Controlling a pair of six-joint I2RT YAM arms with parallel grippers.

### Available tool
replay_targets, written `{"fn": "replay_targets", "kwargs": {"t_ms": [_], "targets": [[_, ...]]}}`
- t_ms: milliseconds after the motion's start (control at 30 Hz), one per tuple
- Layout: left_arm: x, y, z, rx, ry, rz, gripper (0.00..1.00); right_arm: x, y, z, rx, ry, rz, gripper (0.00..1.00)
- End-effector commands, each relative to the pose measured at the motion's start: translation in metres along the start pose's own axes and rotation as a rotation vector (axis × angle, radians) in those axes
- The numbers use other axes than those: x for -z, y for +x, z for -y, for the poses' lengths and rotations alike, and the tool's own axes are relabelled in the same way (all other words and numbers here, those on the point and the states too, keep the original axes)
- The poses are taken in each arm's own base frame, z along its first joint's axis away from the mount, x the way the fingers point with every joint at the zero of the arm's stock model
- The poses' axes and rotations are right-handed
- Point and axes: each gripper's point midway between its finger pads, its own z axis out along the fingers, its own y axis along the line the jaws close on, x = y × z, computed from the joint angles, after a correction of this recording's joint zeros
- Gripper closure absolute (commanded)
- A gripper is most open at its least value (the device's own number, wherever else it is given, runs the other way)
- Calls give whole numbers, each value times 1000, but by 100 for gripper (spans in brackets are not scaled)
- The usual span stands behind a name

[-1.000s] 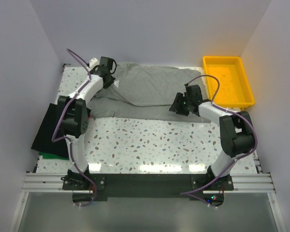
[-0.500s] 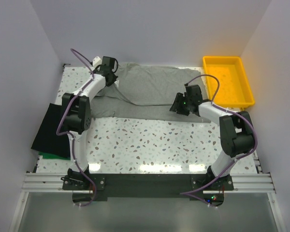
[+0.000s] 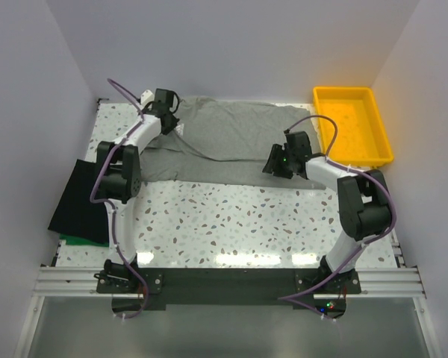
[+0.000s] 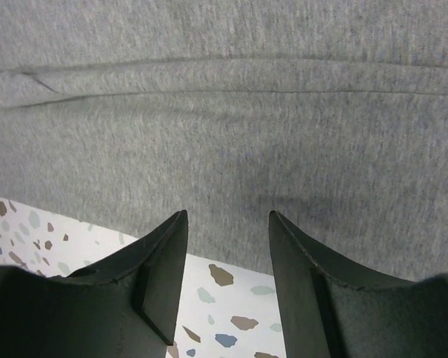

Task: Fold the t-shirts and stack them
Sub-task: Fold the tshirt

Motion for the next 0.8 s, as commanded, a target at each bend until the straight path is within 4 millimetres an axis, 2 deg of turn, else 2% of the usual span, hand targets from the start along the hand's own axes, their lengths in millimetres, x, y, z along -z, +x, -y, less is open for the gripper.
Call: {"fn": "replay_targets", "kwargs": {"t_ms": [0,267,300,367,400,433,467,533,600,667,700,733,767], "targets": [[-3,-21,17,29,86,38,94,-3,-15,-17,59,-42,36,49],[2,-42,37,0,225,67,68,-9,-19,-60,181,-67,43,50],[3,-43,38,-3,234,63,65,-7,-25,-69,188,-78,54,51],[8,-47,41,-4,256,61,59,-13,-22,-76,212,-79,36,51],[10,-48,42,-8,263,61,57,-12,-29,-84,224,-87,51,51],[18,-53,44,-7,273,68,54,-15,-26,-91,243,-94,44,52],[21,-54,44,-6,275,70,51,-21,-24,-91,267,-80,35,53],[36,-58,43,7,281,69,50,-25,-24,-105,307,-82,25,56],[46,-58,40,27,276,63,50,-34,-22,-110,329,-69,18,61],[62,-54,31,40,256,56,52,-41,-16,-117,344,-75,7,64],[78,-58,31,67,260,66,54,-46,-15,-120,346,-79,1,65],[77,-42,17,65,223,39,57,-49,-10,-125,353,-87,-6,65],[82,-34,14,69,210,37,62,-51,-8,-129,359,-91,-5,66]]}}
